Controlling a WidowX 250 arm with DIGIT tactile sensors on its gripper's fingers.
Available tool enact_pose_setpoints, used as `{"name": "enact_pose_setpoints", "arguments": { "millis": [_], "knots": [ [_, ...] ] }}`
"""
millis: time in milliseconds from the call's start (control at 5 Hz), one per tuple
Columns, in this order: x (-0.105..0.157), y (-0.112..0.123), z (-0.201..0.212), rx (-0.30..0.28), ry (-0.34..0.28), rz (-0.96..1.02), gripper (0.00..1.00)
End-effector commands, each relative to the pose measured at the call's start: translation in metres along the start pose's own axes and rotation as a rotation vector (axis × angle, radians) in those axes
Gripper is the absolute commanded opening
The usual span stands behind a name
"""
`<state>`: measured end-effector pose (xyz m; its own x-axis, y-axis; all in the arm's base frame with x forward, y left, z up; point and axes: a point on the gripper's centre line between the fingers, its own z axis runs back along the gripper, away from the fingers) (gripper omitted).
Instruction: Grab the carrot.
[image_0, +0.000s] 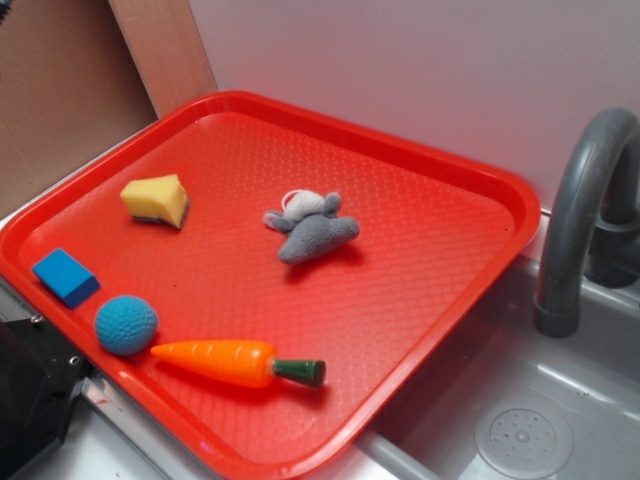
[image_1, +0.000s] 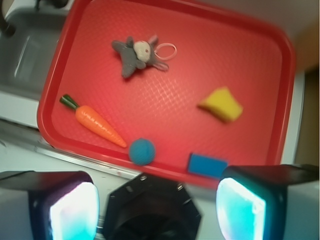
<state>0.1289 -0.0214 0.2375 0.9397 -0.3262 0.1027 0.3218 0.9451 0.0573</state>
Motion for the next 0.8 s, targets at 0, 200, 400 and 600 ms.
{"name": "enact_pose_setpoints", "arguments": {
  "millis": [0,200,400,600],
  "knots": [
    [0.025,-0.008,-0.007,-0.181,-0.123,-0.476,1.0],
    [0.021,-0.021,-0.023,-0.235,-0.192,-0.722,1.0],
    [0.022,-0.041,-0.052,-0.199,-0.091,-0.984,1.0],
    [0.028,-0.061,-0.083,-0.144,0.027,-1.194,1.0]
  ]
}}
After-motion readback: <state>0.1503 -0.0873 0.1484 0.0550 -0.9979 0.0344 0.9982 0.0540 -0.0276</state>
